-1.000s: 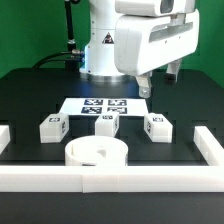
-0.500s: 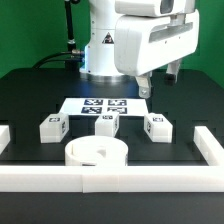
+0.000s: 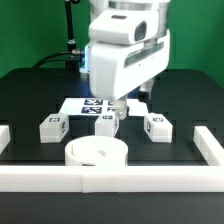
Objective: Assemble stool
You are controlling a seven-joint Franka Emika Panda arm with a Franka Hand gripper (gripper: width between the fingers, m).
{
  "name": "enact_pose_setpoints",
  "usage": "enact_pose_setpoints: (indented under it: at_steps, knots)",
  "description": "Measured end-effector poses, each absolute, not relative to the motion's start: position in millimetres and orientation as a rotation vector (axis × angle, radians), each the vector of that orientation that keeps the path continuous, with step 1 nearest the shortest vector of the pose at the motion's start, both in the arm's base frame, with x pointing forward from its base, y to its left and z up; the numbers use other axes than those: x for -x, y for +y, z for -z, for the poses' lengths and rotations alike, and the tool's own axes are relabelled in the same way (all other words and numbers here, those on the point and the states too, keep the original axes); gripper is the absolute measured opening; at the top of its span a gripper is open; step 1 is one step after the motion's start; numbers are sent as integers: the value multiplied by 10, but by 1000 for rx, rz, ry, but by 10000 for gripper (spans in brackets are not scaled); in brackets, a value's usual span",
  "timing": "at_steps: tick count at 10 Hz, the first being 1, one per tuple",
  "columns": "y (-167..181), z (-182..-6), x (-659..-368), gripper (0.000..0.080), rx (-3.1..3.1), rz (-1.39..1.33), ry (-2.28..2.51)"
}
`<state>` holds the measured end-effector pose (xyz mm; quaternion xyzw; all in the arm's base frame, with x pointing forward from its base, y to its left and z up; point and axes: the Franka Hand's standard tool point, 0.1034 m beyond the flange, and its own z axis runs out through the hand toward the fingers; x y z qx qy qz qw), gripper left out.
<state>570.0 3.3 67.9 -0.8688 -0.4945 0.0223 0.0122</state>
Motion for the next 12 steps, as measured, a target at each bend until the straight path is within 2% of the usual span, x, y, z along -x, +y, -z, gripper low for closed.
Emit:
enact_pose_setpoints:
  at_steps: [2,7,12]
  knots:
    - [-111,-517,-5776,649,2698,-76,-1542]
    - [-184,-286,-5693,649,2692,-103,-1518]
    - [-231,-176,-5651,649,2686,-116,-1511]
